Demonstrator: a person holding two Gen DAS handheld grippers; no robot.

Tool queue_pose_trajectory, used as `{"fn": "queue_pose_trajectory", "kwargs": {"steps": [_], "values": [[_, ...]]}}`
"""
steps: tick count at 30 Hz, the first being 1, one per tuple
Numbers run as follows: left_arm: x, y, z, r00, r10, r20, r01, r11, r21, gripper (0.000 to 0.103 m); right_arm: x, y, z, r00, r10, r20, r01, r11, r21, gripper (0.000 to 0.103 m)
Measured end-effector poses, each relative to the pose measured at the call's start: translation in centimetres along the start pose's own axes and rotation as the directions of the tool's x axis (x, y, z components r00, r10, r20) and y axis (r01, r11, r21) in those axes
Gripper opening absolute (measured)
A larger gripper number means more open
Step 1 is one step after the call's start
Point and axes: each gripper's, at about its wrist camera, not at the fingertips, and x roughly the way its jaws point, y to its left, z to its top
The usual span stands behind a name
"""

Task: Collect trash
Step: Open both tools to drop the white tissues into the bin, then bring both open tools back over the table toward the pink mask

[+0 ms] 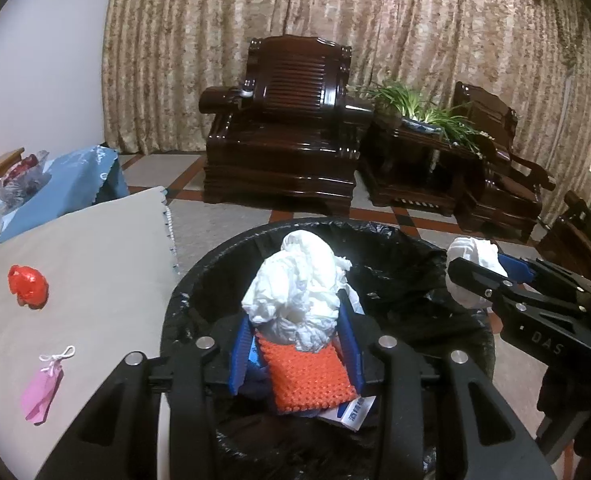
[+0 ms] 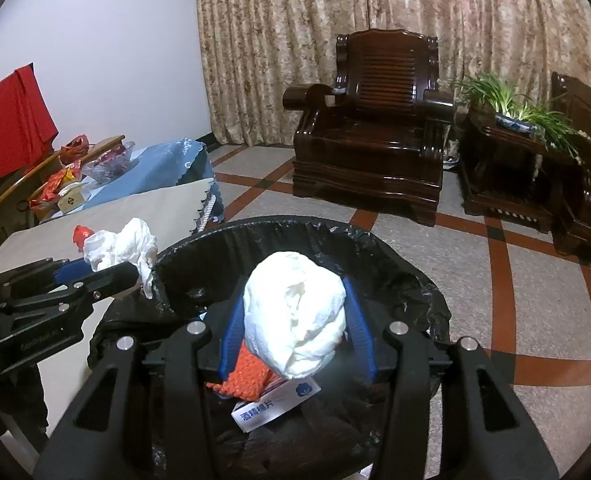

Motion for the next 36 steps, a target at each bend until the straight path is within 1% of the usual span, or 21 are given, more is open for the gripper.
{"fn": "queue_pose_trajectory", "kwargs": {"steps": [1,3,4,5,7,8,9,11,12,13,16,21,27,33,36], "values": [[0.0,0.1,0.0,1.0,-0.003,0.002,0.003,1.0,-0.003,0.045,0.0,0.0,0.0,1.0,-0.004,-0.001,0.004,1.0,-0.001,0.055],[0.0,0.5,0.0,1.0,-0.004,0.004,0.004,1.0,-0.009,0.048,0.1,-0.1,0.1,1.0,-0.014,0.001,0.014,1.0,-0.003,0.06],[-0.1,0.6,0.1,1.0,-0.005,0.005,0.005,1.0,-0.013,0.053,0.0,-0.1,0.1,1.0,-0.018,0.003,0.018,1.0,-0.003,0.066],[-0.2,0.7,0.1,1.0,-0.005,0.007,0.005,1.0,-0.016,0.056,-0.1,-0.1,0.1,1.0,-0.024,0.007,0.024,1.0,-0.004,0.069],[-0.5,1.0,0.1,1.0,-0.008,0.014,0.008,1.0,-0.028,0.065,-0.3,-0.2,0.2,0.999,-0.031,0.015,0.031,1.0,-0.002,0.08],[-0.7,1.2,0.1,1.0,-0.009,0.019,0.009,0.999,-0.034,0.067,-0.4,-0.3,0.2,0.999,-0.032,0.018,0.032,0.999,0.001,0.084],[-0.8,1.2,0.2,1.0,-0.008,0.023,0.009,0.999,-0.037,0.072,-0.5,-0.3,0.3,0.999,-0.036,0.023,0.036,0.999,0.003,0.092],[-1.4,1.7,0.2,0.999,-0.009,0.035,0.011,0.999,-0.048,0.077,-0.9,-0.3,0.3,0.998,-0.043,0.035,0.043,0.999,0.012,0.094],[-1.6,1.8,0.2,0.999,-0.009,0.039,0.011,0.999,-0.052,0.082,-1.0,-0.3,0.3,0.999,-0.039,0.035,0.038,0.999,0.017,0.096],[-2.0,2.1,0.3,0.999,-0.004,0.047,0.007,0.998,-0.059,0.086,-1.2,-0.4,0.3,0.999,-0.032,0.035,0.031,0.999,0.027,0.097],[-3.2,3.1,0.3,0.997,0.016,0.07,-0.01,0.997,-0.079,0.091,-1.7,0.1,0.4,0.999,-0.024,0.036,0.023,0.999,0.038,0.097],[-5.3,5.2,0.0,0.994,0.064,0.094,-0.053,0.992,-0.117,0.094,-2.6,1.7,0.6,0.999,-0.011,0.051,0.009,0.999,0.042,0.097],[-7.9,9.0,-1.3,0.985,0.149,0.085,-0.134,0.978,-0.163,0.095,-2.8,4.4,0.6,0.999,0.016,0.047,-0.018,0.999,0.038,0.098],[-10.4,13.1,-3.4,0.964,0.257,0.073,-0.239,0.952,-0.193,0.095,-2.1,7.7,0.6,0.998,0.059,0.03,-0.06,0.998,0.007,0.098],[-11.5,15.7,-4.7,0.95,0.307,0.057,-0.287,0.93,-0.229,0.095,-1.7,9.7,0.6,0.996,0.088,0.023,-0.088,0.996,-0.014,0.098]]}}
